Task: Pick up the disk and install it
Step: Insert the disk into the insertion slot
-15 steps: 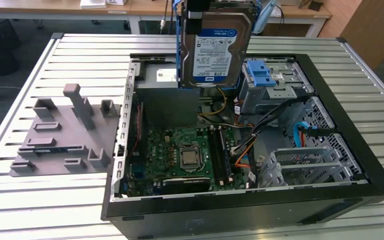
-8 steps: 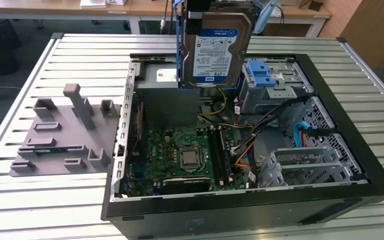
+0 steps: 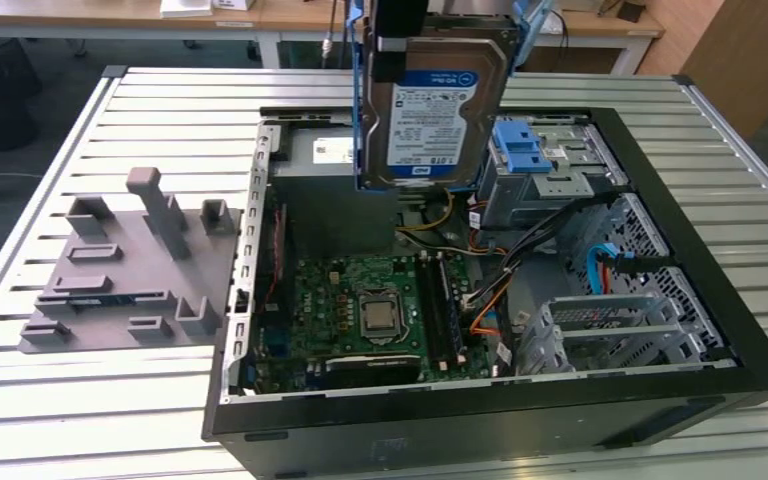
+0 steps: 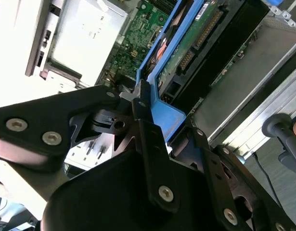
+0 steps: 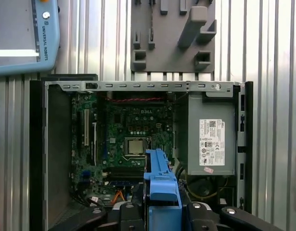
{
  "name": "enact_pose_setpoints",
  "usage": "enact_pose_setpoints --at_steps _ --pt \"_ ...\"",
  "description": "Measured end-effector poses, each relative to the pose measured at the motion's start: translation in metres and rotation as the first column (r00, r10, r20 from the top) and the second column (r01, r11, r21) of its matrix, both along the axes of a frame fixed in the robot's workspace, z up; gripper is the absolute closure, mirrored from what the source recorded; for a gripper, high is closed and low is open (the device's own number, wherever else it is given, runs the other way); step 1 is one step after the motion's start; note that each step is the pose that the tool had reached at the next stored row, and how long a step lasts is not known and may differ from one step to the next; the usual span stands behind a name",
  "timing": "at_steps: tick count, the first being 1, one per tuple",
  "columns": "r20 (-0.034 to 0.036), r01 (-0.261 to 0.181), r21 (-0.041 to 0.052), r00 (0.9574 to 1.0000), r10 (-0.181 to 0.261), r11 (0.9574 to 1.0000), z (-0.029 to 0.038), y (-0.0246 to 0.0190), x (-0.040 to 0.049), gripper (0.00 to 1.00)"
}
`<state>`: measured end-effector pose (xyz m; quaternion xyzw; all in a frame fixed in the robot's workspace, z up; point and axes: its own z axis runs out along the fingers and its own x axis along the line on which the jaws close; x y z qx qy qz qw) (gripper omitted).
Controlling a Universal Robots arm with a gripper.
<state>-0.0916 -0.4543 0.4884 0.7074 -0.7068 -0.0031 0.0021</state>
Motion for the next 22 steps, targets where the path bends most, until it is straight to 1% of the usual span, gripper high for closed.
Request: enact_pose_setpoints --at_steps 3,4,6,9,10,12,14,15,16,20,22 --pt "0.0001 0.000 0.0000 1.0000 0.000 1.0000 -0.0014 -0.0104 0.0000 0.64" --pt "0.0001 0.000 -0.0001 1.0000 0.000 1.0000 -0.0017 -0.0119 0.0001 0.64" --pt "0.0001 0.000 0.0000 1.0000 0.000 1.0000 -0.0021 -0.0124 0.0023 0.64" --pt "0.0000 0.000 -0.0001 1.0000 0.000 1.0000 -0.0025 -0.0125 0.0094 0.64" --pt "0.0001 0.000 0.0001 1.0000 0.000 1.0000 -0.0029 -0.0128 0.0103 0.64" --pt "0.0011 0.000 -0.0003 1.0000 0.000 1.0000 -0.0035 -0.0144 0.0105 0.64" --pt "0.0028 0.000 -0.0002 1.0000 0.000 1.0000 -0.0045 -0.0175 0.0104 0.64" --pt "0.0032 0.000 -0.0001 1.0000 0.000 1.0000 -0.0051 -0.0197 0.0104 0.64" --pt "0.0036 0.000 -0.0001 1.0000 0.000 1.0000 -0.0058 -0.0231 0.0104 0.64" --pt "0.0043 0.000 -0.0001 1.0000 0.000 1.0000 -0.0091 -0.0379 0.0104 0.64" --pt "0.0043 0.000 -0.0001 1.0000 0.000 1.0000 -0.0107 -0.0432 0.0105 0.64"
